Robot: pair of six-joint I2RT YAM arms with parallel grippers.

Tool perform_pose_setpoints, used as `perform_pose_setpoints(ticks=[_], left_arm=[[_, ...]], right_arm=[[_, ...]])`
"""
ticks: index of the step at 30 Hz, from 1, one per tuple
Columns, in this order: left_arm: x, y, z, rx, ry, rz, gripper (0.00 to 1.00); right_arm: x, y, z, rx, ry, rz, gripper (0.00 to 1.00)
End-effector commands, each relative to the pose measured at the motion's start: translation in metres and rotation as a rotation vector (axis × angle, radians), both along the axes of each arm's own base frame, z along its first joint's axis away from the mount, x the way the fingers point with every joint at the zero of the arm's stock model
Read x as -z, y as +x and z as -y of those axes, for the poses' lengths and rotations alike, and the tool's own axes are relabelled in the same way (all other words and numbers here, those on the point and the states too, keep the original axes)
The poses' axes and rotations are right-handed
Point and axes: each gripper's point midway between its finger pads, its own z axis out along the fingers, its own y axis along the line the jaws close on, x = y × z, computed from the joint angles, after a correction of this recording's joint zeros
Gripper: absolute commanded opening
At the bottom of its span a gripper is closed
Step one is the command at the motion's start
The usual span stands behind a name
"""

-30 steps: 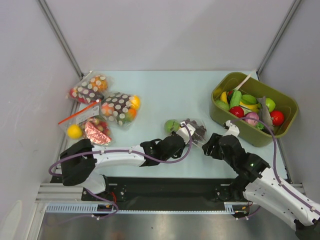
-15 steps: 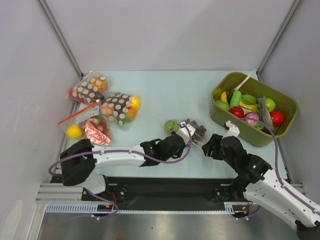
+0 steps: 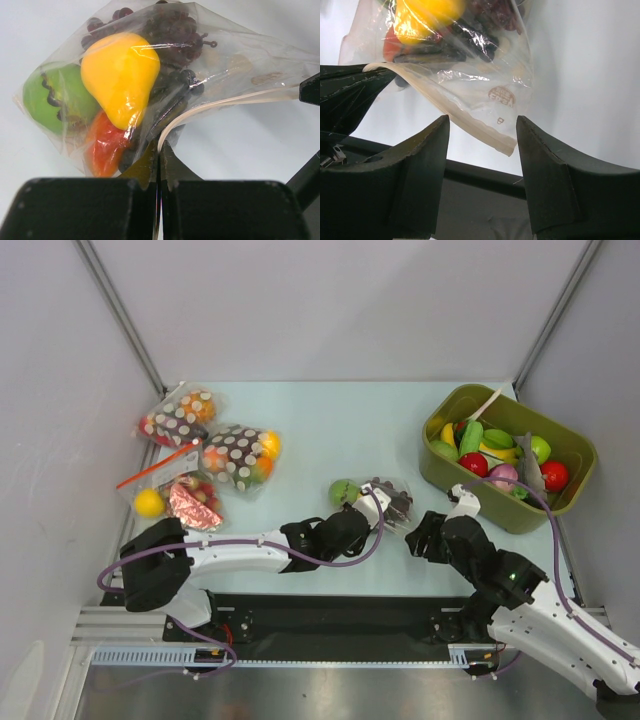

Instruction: Open the zip-top bag and remove the fake food

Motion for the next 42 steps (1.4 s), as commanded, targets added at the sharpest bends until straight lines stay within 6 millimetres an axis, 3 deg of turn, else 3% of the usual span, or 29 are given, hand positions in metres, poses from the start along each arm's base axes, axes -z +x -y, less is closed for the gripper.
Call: perform_pose_setpoints(ticks=[1,13,24,28,35,42], left_arm=[[-0.023,0.005,0.001,-0.004,-0.048,0.034,0.0],[-0.024,-0.001,0.0,0.036,-0.073,0.035,0.0],[-0.031,-0.012,0.005,0.112,-0.124,0.04,0.0],[-0.028,-0.01,0.003,0.096,-0.112,0.037,0.0],[-0.026,-0.006,0.001,0.08,-0.088,0.045,0.0],[-0.034,-0.009,0.003,0.107,-0.111,0.053,0.0]], right_arm=[[-0.018,0.005,0.003,0.032,0.017,0.042,0.61],[-0.007,0.012,0.009,0.053,-0.051,0.048,0.62],[0.003,0.023,-0.018,-0.01,-0.033,0.034,0.61],[0.001,0.021,-0.027,-0.046,-0.004,0.025,0.54],[-0.005,0.01,-0.032,-0.108,0.036,0.027,0.53],[0.013,0.006,-0.03,-0.125,0.002,-0.001,0.5]])
